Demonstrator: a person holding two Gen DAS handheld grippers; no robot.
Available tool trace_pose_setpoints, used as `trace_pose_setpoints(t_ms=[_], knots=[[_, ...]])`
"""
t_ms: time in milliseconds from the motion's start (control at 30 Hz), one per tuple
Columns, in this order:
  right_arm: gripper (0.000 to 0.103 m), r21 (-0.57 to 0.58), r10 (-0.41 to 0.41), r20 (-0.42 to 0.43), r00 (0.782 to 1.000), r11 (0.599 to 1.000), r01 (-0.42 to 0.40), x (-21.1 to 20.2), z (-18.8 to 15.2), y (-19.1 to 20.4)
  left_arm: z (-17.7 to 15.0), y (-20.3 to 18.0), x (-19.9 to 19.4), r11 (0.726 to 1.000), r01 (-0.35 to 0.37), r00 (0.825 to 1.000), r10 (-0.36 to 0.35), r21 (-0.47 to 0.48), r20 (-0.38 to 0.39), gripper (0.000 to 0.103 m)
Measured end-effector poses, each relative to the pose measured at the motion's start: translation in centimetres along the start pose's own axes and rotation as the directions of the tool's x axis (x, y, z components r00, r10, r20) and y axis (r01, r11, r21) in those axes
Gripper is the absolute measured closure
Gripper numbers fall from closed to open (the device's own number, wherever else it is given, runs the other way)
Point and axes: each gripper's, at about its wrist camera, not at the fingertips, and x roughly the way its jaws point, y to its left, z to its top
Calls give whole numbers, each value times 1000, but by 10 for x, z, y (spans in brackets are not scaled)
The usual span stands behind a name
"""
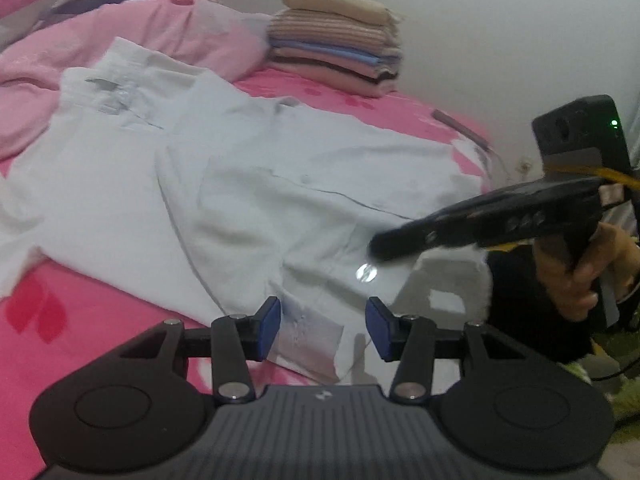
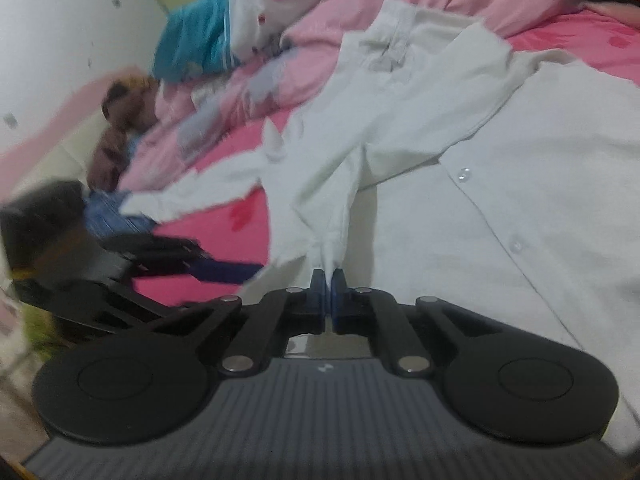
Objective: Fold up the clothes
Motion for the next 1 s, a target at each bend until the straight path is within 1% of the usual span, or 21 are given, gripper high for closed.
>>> trace_pose_setpoints(t_ms=[67, 167, 300, 400, 500, 600, 667, 700, 733, 767, 800, 867, 933, 1000], knots=[[102, 42, -1, 6, 1000, 999, 0, -13, -7, -2, -2, -1, 0, 1000, 17, 1000, -17, 0, -7, 55], [102, 112, -3, -9, 1000, 994, 4, -24, -22, -7, -2, 1, 3, 1000, 10, 1000, -10, -9, -14, 55], [101, 214, 49, -4, 999, 976, -47, -20, -36, -15, 4, 10, 7, 998, 11, 1000, -12, -59, -12, 55], [99, 280, 58, -5, 998, 958, -54, -12, -42, -24, 5, 10, 11, 998, 13, 999, -16, -65, -40, 55], [98, 310, 60, -13, 998, 949, -53, -8, -47, -30, 5, 8, 14, 998, 1, 998, -5, -58, -69, 55], [98, 322, 63, -10, 998, 945, -56, -9, -50, -33, 4, 1, 15, 999, -24, 996, 21, -34, -82, 55], [98, 322, 57, -8, 998, 945, -52, -7, -51, -34, 4, -6, 19, 998, -55, 994, 54, -8, -93, 61], [98, 321, 56, -6, 998, 946, -51, -6, -51, -34, 5, -9, 22, 997, -77, 992, 77, 4, -100, 68], [98, 316, 54, -4, 999, 948, -50, -5, -49, -34, 6, -12, 24, 995, -102, 989, 103, 16, -104, 91], [98, 306, 51, 0, 999, 951, -48, -4, -47, -33, 7, -15, 25, 991, -128, 986, 130, 31, -102, 99], [98, 294, 48, 10, 999, 954, -49, -5, -43, -31, 9, -18, 23, 988, -151, 984, 154, 46, -89, 100], [100, 258, 59, 45, 997, 964, -69, -14, -32, -25, 14, -20, 11, 984, -168, 984, 171, 54, -46, 100], [100, 210, 69, 68, 995, 974, -82, -26, -21, -17, 19, -23, -3, 986, -157, 987, 158, 52, -16, 100], [100, 160, 70, 62, 996, 984, -79, -38, -14, -9, 22, -28, -12, 990, -127, 992, 128, 65, -5, 100]])
